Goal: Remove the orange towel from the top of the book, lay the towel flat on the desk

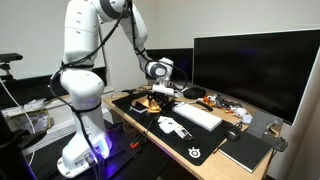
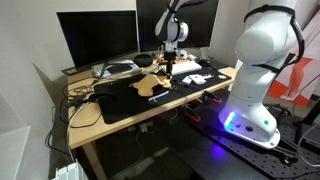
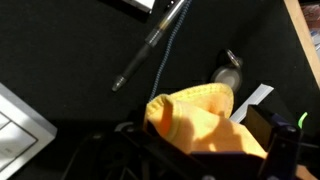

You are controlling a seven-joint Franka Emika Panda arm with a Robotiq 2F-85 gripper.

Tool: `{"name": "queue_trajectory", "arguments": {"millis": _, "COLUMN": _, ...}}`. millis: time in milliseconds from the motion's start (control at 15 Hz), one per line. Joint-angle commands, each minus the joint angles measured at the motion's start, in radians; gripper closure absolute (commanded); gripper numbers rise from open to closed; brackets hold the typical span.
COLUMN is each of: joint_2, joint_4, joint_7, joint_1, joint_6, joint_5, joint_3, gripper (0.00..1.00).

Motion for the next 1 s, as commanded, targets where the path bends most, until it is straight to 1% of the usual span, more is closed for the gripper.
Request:
{"name": "queue_trajectory", "arguments": {"millis": 0, "joint_2": 0.031, "joint_4": 0.025, "joint_7": -0.013, "joint_1": -0.018, "joint_6": -0.030, "joint_5": -0.019, "joint_3": 0.024, "gripper": 0.26}}
{"name": "queue_trajectory", "arguments": {"millis": 333, "joint_2": 0.027, "joint_4": 0.009, "joint_7": -0.029, "joint_1": -0.023, "joint_6": -0.023, "joint_5": -0.037, "joint_3": 0.044, "gripper": 0.66}}
{"name": "queue_trajectory", "arguments": {"millis": 600, "joint_2": 0.007, "joint_4": -0.003, "joint_7": -0.066, "joint_1": -0.030, "joint_6": -0.021, "joint_5": -0.032, "joint_3": 0.045, "gripper": 0.95}}
{"name": "queue_trajectory", "arguments": {"millis": 667, "joint_2": 0.002, "joint_4": -0.006, "joint_7": -0.076, "joint_1": -0.032, "joint_6": -0.021, "joint_5": -0.030, "joint_3": 0.044, "gripper": 1.00}}
{"name": "queue_trajectory", "arguments": {"millis": 933, "joint_2": -0.043, "joint_4": -0.034, "joint_7": -0.131, "joint_1": -0.040, "joint_6": -0.021, "joint_5": -0.021, "joint_3": 0.046, "gripper": 0.99}}
